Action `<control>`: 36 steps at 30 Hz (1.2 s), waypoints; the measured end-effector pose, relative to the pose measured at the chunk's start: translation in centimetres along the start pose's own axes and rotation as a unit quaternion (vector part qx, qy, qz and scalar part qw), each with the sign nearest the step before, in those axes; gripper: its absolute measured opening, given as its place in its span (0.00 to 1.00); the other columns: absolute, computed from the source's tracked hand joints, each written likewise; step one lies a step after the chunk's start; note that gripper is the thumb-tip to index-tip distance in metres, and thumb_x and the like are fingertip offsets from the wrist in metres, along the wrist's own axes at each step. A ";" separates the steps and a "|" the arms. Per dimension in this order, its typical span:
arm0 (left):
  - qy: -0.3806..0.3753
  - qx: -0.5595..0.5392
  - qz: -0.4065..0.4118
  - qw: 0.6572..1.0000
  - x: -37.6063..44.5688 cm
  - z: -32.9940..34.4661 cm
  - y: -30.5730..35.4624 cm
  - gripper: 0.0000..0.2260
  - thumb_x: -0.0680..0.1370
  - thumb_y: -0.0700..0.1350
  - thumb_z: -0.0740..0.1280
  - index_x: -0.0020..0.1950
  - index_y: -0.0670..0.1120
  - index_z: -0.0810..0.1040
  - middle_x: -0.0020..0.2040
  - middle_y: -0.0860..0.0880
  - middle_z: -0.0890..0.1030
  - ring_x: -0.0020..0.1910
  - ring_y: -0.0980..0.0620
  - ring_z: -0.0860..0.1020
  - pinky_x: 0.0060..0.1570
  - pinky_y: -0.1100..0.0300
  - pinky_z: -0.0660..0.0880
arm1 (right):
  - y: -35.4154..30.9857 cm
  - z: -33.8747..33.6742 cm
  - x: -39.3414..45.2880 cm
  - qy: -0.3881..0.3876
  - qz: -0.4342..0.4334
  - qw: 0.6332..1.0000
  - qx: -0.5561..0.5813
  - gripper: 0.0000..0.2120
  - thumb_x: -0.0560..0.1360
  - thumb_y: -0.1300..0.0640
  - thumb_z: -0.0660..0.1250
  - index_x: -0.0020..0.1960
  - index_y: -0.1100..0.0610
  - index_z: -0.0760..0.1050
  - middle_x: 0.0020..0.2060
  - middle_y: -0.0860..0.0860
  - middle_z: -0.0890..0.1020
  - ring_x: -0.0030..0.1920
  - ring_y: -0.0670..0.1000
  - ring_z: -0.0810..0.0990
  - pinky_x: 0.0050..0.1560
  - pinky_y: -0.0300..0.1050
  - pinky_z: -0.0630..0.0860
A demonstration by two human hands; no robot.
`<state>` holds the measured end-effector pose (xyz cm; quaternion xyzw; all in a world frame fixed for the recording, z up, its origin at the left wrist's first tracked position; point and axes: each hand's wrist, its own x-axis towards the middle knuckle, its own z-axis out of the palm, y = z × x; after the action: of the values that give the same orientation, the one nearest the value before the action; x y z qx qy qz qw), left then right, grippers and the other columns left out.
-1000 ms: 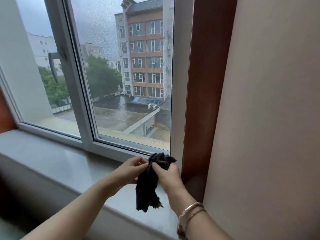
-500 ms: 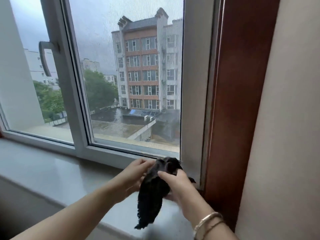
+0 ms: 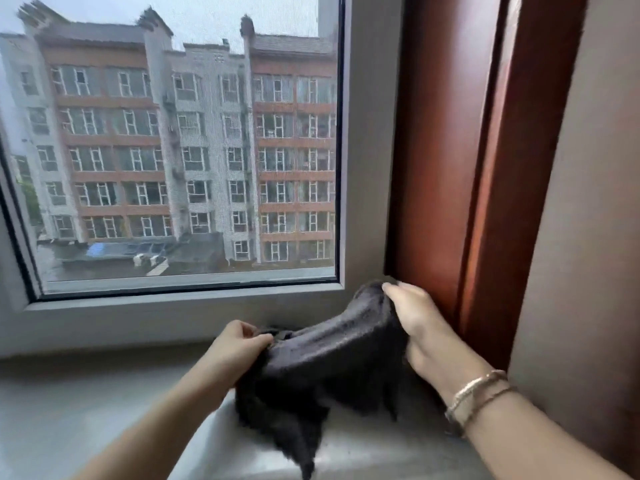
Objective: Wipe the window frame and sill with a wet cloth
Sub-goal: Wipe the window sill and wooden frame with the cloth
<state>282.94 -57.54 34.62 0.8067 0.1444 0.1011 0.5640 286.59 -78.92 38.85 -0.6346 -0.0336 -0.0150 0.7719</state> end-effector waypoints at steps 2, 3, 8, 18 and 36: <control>0.016 0.044 0.029 0.998 0.0 0.2 0.0 0.14 0.72 0.46 0.71 0.52 0.42 0.73 0.47 0.44 0.80 0.46 0.47 0.77 0.44 0.57 0.71 | -1.4 -0.1 -1.0 0.012 -0.056 0.998 0.020 0.10 0.80 0.62 0.57 0.46 0.57 0.77 0.39 0.55 0.80 0.39 0.52 0.78 0.42 0.45 0.74; 0.017 0.050 0.052 0.997 -0.1 0.4 0.3 0.12 0.73 0.45 0.70 0.53 0.44 0.72 0.47 0.46 0.79 0.47 0.47 0.77 0.45 0.57 0.72 | -2.0 0.0 -1.5 0.009 -0.090 0.996 0.013 0.10 0.80 0.62 0.58 0.48 0.56 0.77 0.41 0.55 0.80 0.42 0.53 0.78 0.46 0.46 0.75; -0.020 0.093 0.150 0.984 -0.6 1.6 1.0 0.01 0.74 0.42 0.68 0.44 0.46 0.79 0.42 0.48 0.82 0.40 0.51 0.78 0.41 0.59 0.73 | -3.3 0.8 -3.0 -0.008 -0.214 0.967 -0.138 0.10 0.76 0.61 0.57 0.41 0.55 0.76 0.35 0.53 0.76 0.36 0.50 0.73 0.39 0.45 0.69; 0.027 0.055 0.171 0.983 -0.5 0.6 -1.1 0.14 0.70 0.29 0.61 0.40 0.46 0.82 0.36 0.50 0.83 0.38 0.53 0.78 0.39 0.66 0.71 | 5.9 2.8 -2.2 -0.083 -0.171 0.738 -0.648 0.16 0.78 0.49 0.58 0.63 0.50 0.74 0.63 0.56 0.71 0.65 0.59 0.66 0.66 0.48 0.64; 0.106 0.311 0.222 0.918 -4.5 -1.0 -3.4 0.07 0.77 0.45 0.62 0.50 0.53 0.78 0.49 0.57 0.81 0.53 0.50 0.72 0.52 0.55 0.69 | 7.0 0.4 -0.5 -0.116 -0.110 0.674 -0.722 0.21 0.80 0.52 0.49 0.70 0.57 0.63 0.70 0.58 0.64 0.72 0.57 0.60 0.71 0.53 0.55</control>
<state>277.97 -57.14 31.73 0.9374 0.0445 0.2588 0.2287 286.58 -77.12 32.00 -0.9825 -0.1714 -0.0458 0.0565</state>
